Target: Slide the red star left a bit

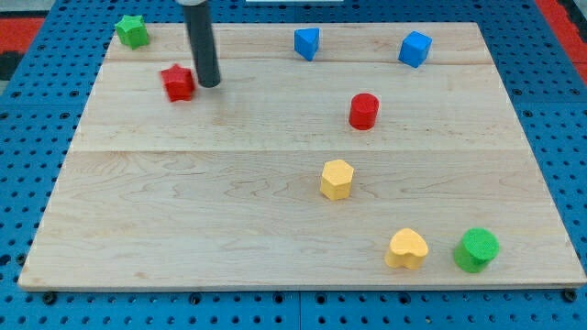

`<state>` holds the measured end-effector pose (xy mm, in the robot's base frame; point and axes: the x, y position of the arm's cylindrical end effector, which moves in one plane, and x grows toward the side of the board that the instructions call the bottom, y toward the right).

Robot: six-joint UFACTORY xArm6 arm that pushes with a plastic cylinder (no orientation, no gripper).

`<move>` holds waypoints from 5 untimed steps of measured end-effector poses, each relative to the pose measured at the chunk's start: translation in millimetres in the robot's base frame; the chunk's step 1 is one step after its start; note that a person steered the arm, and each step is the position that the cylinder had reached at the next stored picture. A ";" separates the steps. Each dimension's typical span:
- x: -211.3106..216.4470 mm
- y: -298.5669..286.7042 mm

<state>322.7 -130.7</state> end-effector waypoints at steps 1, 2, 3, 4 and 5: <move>-15.4 0.3; -33.6 -28.5; -12.1 -32.7; -8.0 -33.0; -8.1 -33.0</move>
